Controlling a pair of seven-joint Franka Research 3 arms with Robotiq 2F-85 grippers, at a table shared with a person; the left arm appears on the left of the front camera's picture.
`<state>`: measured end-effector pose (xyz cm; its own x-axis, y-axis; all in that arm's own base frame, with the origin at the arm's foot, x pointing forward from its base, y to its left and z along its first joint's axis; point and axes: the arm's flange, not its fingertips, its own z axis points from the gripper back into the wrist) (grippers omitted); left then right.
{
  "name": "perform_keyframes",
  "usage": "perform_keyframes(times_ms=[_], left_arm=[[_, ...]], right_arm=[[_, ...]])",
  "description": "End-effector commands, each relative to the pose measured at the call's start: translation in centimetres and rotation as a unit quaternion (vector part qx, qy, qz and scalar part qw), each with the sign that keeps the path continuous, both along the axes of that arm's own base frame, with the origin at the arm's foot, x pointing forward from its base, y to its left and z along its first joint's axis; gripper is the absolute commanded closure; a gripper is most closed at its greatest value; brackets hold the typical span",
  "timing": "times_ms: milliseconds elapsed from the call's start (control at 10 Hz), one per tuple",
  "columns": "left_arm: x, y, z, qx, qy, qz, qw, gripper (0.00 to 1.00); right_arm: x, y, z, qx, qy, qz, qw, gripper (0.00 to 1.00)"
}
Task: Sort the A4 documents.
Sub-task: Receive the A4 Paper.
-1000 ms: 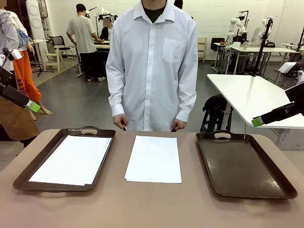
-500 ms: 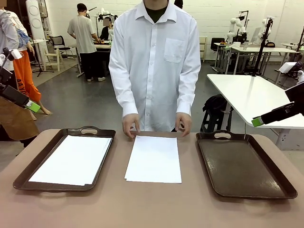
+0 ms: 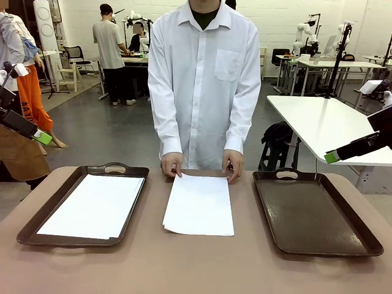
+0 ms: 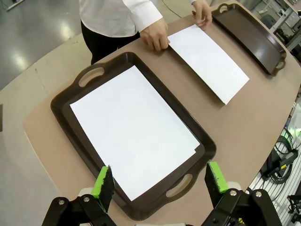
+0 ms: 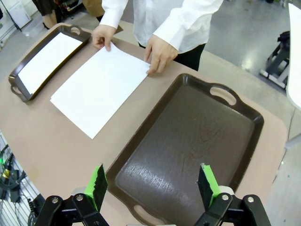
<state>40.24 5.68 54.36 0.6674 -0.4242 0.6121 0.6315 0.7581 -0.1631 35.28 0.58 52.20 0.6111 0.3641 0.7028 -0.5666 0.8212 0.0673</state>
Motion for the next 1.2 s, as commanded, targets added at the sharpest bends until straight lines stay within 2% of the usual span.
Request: perform_keyframes(times_ms=[0,1100], left_arm=[[-0.15,-0.17,-0.01,0.004,-0.002,-0.005,1.000,0.00],[-0.15,-0.17,-0.01,0.004,-0.002,-0.005,1.000,0.00]], right_arm=[[0.11,0.07,-0.18,0.006,0.002,0.004,1.000,0.00],[0.11,0.07,-0.18,0.006,0.002,0.004,1.000,0.00]])
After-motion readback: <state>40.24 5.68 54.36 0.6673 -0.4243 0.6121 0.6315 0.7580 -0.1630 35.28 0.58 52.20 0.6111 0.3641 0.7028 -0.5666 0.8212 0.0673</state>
